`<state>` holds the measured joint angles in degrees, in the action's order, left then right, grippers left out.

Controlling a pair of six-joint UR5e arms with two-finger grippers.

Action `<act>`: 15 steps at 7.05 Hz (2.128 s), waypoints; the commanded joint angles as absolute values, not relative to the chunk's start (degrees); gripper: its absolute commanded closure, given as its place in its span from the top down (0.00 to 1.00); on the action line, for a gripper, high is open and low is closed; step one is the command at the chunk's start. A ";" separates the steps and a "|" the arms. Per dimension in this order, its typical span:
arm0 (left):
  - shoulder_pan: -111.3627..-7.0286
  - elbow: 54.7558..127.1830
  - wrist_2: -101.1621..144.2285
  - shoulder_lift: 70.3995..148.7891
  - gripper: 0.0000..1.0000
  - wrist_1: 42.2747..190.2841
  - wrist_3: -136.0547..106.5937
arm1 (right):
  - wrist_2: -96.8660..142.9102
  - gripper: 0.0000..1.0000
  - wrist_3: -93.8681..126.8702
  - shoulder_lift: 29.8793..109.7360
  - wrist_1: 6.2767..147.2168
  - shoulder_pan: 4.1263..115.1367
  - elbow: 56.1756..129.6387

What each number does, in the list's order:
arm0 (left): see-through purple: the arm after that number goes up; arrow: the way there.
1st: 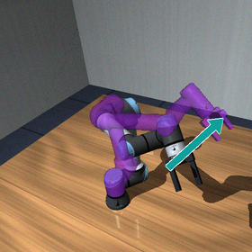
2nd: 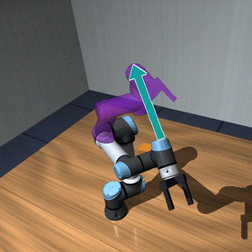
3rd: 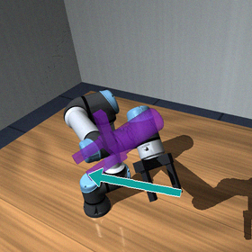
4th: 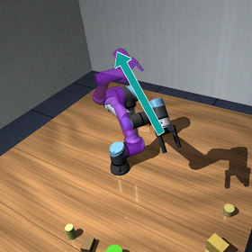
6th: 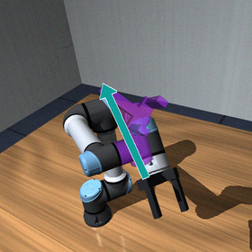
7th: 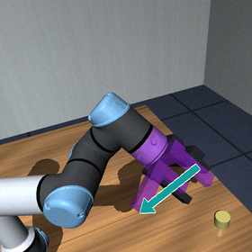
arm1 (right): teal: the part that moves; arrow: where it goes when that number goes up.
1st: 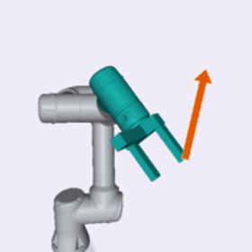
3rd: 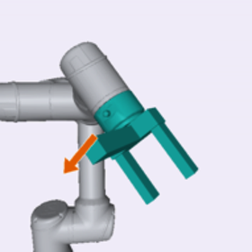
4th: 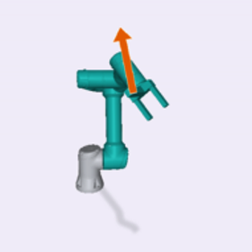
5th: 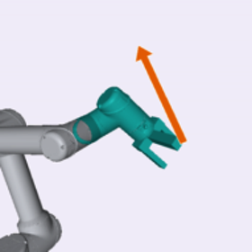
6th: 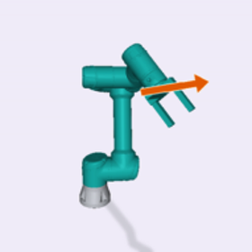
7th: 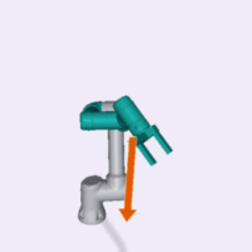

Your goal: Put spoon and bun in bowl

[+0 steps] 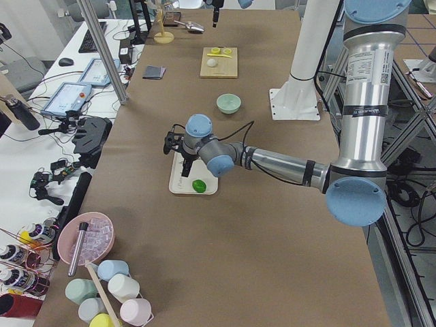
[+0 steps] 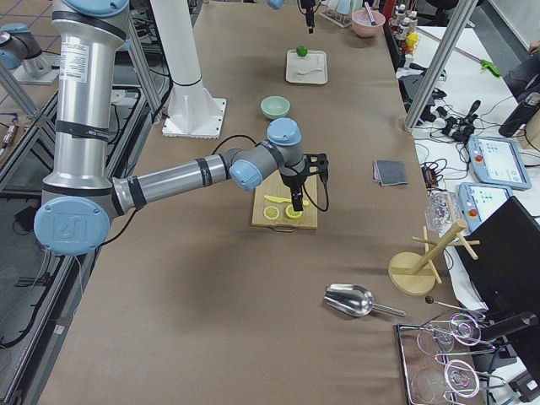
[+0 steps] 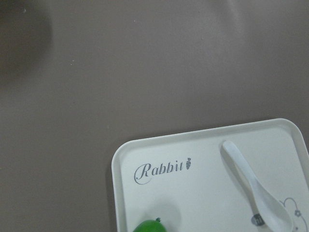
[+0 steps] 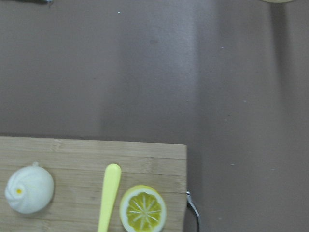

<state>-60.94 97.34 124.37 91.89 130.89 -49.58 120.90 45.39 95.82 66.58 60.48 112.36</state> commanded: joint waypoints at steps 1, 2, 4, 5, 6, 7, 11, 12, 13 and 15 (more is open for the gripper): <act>-52.60 94.23 115.71 95.96 0.97 132.19 -59.11 | 113.40 0.97 55.78 92.39 65.57 51.71 112.50; -50.64 92.48 113.58 98.06 0.95 132.27 -61.50 | 112.25 0.97 56.77 91.94 65.57 50.37 112.50; -47.65 90.18 109.36 100.98 0.80 132.28 -64.50 | 111.98 0.97 56.78 91.76 65.57 50.10 112.59; -46.94 89.65 109.08 101.16 0.70 132.28 -64.42 | 111.97 0.97 56.78 91.67 65.57 50.10 112.59; -46.41 88.78 108.99 101.77 0.66 132.28 -64.34 | 111.97 0.97 56.78 91.58 65.57 50.01 112.59; -46.23 88.16 108.90 101.95 0.65 132.28 -64.34 | 111.97 0.97 56.69 91.58 65.57 50.01 112.50; -45.53 86.84 107.75 102.83 0.37 132.28 -64.42 | 111.27 0.98 56.69 91.32 65.57 49.92 112.41; -45.53 86.84 107.75 103.27 0.13 132.28 -64.51 | 111.27 0.98 56.69 91.32 65.57 49.92 112.41; -45.53 86.84 107.75 103.53 0.00 132.28 -64.51 | 111.27 0.98 56.69 91.32 65.65 49.92 112.41; -45.53 88.67 107.93 103.62 0.00 132.19 -64.69 | 111.27 0.99 56.69 91.32 65.57 49.92 112.50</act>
<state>-45.55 87.43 107.79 103.53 132.30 -64.55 111.27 56.69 91.32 65.59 49.92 112.46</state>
